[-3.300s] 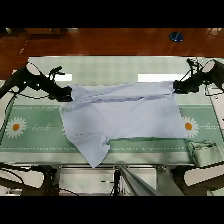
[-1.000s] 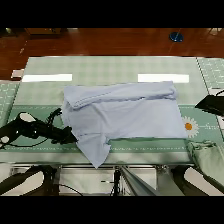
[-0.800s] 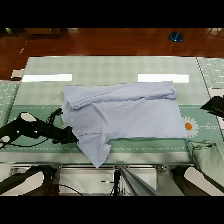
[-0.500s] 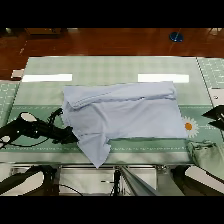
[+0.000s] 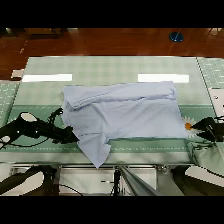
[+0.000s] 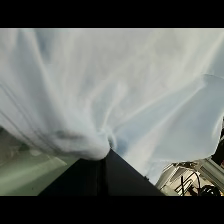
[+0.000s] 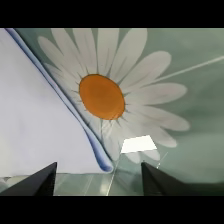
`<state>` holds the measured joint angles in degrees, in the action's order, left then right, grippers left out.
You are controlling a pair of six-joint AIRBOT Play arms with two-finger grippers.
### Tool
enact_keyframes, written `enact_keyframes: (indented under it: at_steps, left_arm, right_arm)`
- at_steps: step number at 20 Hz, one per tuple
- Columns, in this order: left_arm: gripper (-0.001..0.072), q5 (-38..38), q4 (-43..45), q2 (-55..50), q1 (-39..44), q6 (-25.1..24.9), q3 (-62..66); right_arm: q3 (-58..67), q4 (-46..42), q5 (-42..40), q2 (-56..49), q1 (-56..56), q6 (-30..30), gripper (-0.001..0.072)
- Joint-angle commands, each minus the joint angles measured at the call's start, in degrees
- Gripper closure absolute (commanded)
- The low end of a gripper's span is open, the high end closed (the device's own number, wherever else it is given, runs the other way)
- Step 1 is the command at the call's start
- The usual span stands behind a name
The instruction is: Fold the shirts.
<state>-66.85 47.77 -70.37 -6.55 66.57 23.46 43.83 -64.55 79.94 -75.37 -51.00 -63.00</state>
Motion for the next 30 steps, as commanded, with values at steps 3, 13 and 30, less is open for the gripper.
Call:
enact_keyframes:
  at_steps: [3,13,30]
  left_arm:
    - [0.0683,0.48,0.17,0.0,0.02,-0.07,-0.02]
    - [0.0683,1.86,0.2,-0.02,-0.9,-0.11,-0.02]
    - [0.0685,-5.75,-14.82,9.86,-4.39,-1.81,18.71]
  right_arm:
    - [-5.01,-0.46,-5.22,-0.28,5.22,-0.83,0.0128]
    - [-7.28,1.64,-8.83,-0.28,13.03,-5.14,0.0622]
    - [3.02,29.22,-4.37,15.02,13.03,0.76,0.0686]
